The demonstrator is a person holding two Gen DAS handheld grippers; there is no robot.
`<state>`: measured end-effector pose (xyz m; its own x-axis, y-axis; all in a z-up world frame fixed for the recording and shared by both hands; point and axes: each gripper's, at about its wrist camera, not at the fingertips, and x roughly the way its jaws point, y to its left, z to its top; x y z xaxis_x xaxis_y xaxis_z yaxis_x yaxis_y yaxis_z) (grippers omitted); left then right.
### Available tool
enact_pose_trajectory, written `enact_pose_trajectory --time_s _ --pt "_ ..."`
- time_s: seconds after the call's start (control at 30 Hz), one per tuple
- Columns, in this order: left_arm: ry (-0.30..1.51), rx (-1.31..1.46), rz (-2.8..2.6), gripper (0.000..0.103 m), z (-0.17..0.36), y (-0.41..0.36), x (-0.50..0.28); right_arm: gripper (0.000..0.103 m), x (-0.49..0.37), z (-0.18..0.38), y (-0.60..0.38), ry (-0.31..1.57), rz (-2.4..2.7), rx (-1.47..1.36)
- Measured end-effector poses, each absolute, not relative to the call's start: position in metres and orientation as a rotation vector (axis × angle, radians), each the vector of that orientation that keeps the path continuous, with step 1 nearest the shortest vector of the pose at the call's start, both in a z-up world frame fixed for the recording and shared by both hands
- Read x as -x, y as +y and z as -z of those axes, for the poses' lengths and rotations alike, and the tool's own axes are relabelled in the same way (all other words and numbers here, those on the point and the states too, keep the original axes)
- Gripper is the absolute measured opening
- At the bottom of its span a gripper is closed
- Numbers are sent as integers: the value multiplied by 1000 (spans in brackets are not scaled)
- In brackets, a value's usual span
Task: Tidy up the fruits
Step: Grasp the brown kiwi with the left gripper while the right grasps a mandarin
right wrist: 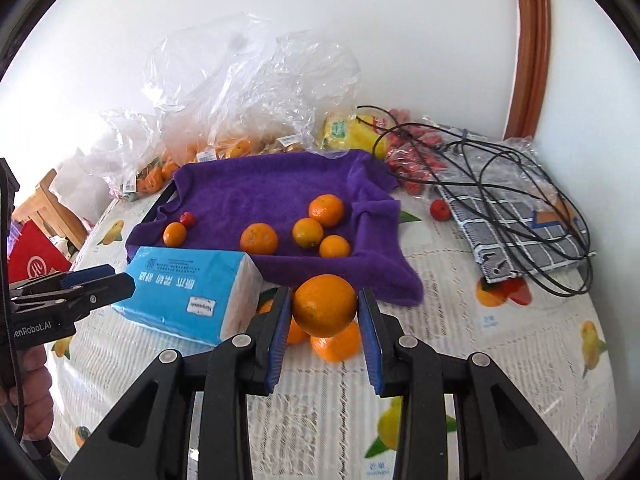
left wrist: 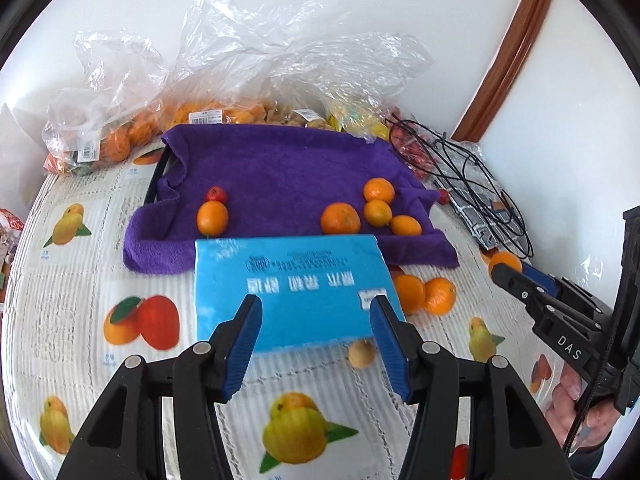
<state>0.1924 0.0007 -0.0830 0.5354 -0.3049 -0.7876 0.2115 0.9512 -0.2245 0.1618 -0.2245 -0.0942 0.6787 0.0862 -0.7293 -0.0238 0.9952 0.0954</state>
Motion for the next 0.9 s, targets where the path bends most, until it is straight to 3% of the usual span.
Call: enact_pose_trajectory --time_s 0.4,0.7,0.9 --pt "1028 58 329 52 125 -30 -155 33 -124 118 -234 839 -84 -84" --pt "1078 57 338 41 158 -55 -167 33 -119 144 -255 866 -71 -89" --pt "1078 73 336 39 167 -64 -179 33 -124 154 -268 889 -51 -115"
